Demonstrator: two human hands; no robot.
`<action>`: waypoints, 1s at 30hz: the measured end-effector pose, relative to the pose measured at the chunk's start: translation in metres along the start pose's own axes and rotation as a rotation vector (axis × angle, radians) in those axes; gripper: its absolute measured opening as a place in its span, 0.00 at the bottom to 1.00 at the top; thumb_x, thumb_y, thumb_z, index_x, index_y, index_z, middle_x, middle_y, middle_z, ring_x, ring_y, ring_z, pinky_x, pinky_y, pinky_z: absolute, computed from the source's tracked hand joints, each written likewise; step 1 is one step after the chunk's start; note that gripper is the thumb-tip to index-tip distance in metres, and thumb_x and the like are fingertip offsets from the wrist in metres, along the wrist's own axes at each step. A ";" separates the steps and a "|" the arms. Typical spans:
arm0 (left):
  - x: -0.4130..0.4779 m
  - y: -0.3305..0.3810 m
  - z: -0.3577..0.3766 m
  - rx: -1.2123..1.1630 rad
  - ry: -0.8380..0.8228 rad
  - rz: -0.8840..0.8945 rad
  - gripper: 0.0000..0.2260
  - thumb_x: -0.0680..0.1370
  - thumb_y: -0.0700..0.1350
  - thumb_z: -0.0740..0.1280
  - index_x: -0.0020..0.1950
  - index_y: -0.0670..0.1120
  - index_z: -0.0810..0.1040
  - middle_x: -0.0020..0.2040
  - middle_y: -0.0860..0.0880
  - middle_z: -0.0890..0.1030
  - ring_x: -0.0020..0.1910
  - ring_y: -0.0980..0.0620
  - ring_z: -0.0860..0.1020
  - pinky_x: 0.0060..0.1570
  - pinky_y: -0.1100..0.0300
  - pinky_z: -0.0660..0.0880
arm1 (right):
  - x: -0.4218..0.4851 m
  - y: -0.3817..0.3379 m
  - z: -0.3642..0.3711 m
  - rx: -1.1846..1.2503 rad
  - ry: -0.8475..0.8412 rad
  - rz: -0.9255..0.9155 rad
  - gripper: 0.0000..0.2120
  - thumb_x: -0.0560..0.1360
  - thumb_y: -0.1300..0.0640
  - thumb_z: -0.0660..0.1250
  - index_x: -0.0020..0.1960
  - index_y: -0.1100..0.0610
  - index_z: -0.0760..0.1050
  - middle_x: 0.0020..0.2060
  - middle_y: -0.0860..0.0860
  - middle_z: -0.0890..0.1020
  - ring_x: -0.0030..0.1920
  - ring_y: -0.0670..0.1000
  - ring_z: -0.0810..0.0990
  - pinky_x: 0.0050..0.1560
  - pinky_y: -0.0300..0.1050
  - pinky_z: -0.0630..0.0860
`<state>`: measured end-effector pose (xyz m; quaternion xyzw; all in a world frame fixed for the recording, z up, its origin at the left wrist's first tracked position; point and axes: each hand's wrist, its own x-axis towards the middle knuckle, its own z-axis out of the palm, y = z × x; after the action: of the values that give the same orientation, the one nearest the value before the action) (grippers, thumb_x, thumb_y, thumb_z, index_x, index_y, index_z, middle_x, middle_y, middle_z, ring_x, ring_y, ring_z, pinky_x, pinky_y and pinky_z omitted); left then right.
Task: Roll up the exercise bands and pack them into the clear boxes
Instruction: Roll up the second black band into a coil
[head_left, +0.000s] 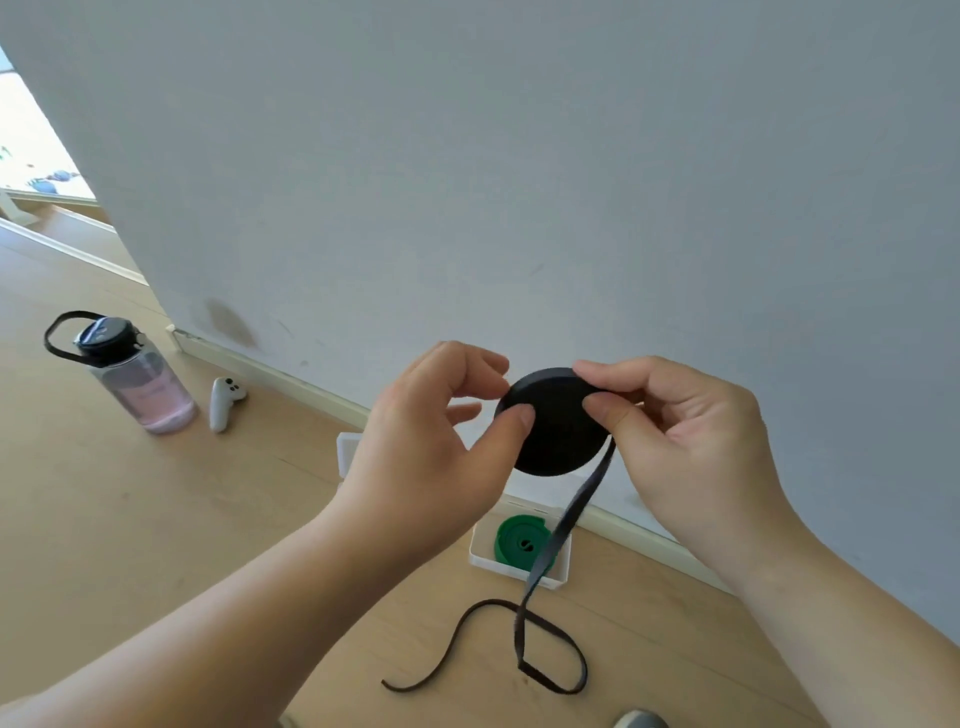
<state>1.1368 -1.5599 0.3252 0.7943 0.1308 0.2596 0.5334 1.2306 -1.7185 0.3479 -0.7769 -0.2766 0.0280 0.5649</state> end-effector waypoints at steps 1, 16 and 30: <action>0.000 0.000 0.000 0.066 -0.007 0.040 0.10 0.77 0.41 0.75 0.55 0.51 0.79 0.53 0.59 0.83 0.55 0.60 0.82 0.55 0.63 0.81 | 0.000 0.001 0.000 -0.056 -0.016 -0.043 0.17 0.76 0.69 0.72 0.49 0.46 0.86 0.41 0.41 0.87 0.45 0.42 0.85 0.48 0.30 0.77; 0.004 -0.001 -0.003 -0.332 0.053 -0.188 0.12 0.78 0.34 0.72 0.53 0.51 0.84 0.47 0.50 0.87 0.52 0.50 0.85 0.50 0.53 0.85 | 0.003 0.000 -0.001 0.215 0.059 0.097 0.15 0.73 0.67 0.76 0.50 0.47 0.86 0.45 0.48 0.89 0.49 0.48 0.88 0.55 0.44 0.82; 0.000 0.005 0.001 -0.109 0.009 -0.031 0.13 0.76 0.35 0.74 0.54 0.53 0.85 0.45 0.59 0.86 0.48 0.62 0.83 0.43 0.73 0.78 | 0.002 0.000 -0.004 0.123 0.052 0.069 0.11 0.69 0.65 0.79 0.46 0.51 0.86 0.41 0.46 0.89 0.44 0.47 0.88 0.51 0.40 0.84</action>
<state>1.1364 -1.5626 0.3295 0.7607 0.1312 0.2619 0.5792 1.2334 -1.7213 0.3502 -0.7504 -0.2327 0.0443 0.6171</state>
